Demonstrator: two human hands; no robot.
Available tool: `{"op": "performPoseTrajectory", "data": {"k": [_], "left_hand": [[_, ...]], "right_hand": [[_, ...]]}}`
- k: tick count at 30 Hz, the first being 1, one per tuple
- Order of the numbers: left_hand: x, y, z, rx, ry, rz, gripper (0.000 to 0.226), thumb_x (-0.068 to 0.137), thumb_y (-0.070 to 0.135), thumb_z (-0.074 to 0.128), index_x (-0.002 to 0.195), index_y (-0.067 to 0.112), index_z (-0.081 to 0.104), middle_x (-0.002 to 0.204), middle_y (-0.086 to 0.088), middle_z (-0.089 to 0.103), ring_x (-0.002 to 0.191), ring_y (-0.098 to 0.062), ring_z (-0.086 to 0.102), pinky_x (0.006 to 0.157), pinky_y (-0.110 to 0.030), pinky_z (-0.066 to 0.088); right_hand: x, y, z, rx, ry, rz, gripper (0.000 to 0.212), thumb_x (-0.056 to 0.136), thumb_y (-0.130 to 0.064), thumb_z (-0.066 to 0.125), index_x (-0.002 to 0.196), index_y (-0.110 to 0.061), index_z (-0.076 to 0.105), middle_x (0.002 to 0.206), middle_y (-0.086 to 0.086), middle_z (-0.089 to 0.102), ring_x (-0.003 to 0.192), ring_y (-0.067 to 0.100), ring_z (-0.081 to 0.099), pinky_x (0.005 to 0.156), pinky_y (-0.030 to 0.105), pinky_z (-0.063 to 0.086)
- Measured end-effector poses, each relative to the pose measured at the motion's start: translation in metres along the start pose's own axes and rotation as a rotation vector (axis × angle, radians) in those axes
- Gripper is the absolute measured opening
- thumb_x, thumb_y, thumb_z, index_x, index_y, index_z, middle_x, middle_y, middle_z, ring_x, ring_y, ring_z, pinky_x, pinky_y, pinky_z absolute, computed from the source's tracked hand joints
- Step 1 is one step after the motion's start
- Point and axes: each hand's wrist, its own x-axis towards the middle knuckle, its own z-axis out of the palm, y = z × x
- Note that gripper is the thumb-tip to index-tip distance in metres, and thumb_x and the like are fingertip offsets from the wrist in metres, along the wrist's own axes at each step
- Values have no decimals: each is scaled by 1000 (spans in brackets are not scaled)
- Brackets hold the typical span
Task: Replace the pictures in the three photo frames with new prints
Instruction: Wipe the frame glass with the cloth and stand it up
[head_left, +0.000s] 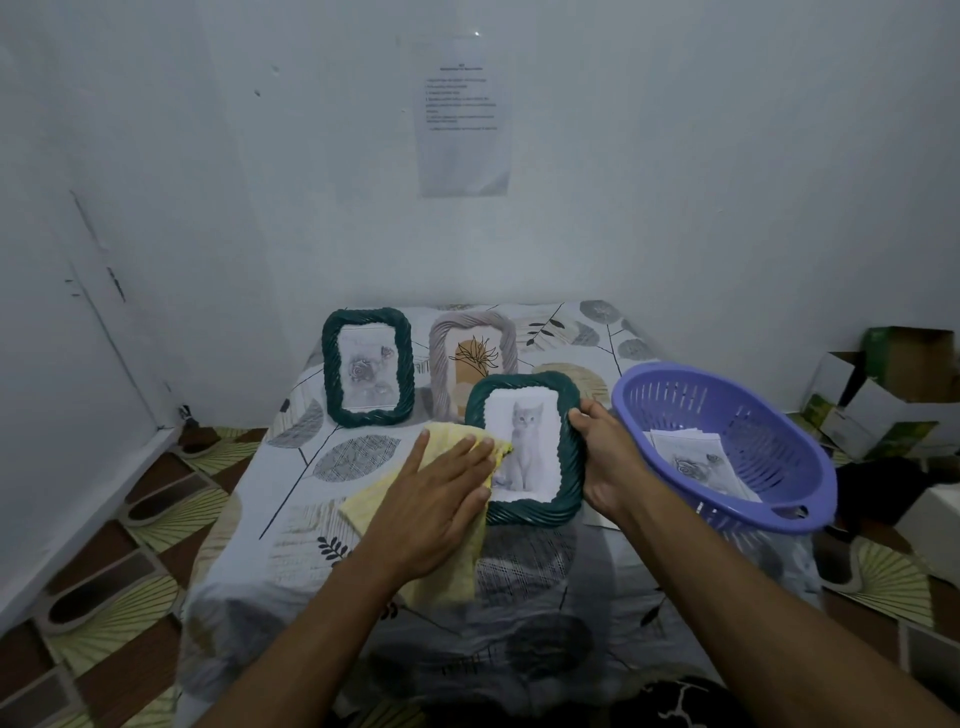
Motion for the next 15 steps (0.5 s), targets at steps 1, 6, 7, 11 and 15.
{"op": "performPoseTrajectory", "data": {"k": [1,6,7,11,15], "left_hand": [[-1,1,0,-33,7,10,54,101,44,15,146,26,37,156,14,21,147,-1,8,121,-43,-8],[-13,6,5,-131,39,126,51,102,44,19,141,25,47,152,14,33,145,0,15,121,-41,-6],[-13,5,4,-97,56,119,51,102,44,19,142,26,45,153,15,32,145,0,15,121,-43,-5],[-7,6,-1,-41,26,79,55,100,47,12,145,29,38,155,17,25,146,0,8,120,-49,-5],[-2,14,1,-97,-48,183,56,101,49,12,145,28,39,155,17,24,146,2,7,119,-43,-12]], "right_hand": [[0,-1,0,3,-1,-1,18,101,-11,40,105,-10,58,96,16,68,80,28,62,75,43,53],[2,-5,-4,15,-3,5,22,102,-10,39,112,-9,59,100,14,69,87,29,64,81,44,53],[2,-5,-5,29,-4,11,21,102,-11,39,111,-9,58,101,15,68,88,29,63,82,45,53],[3,-4,0,32,-24,17,20,103,-12,39,113,-7,55,102,18,66,90,30,62,85,50,52],[2,1,3,12,-52,38,23,103,-12,38,115,-7,57,113,21,66,99,33,60,96,58,45]]}}
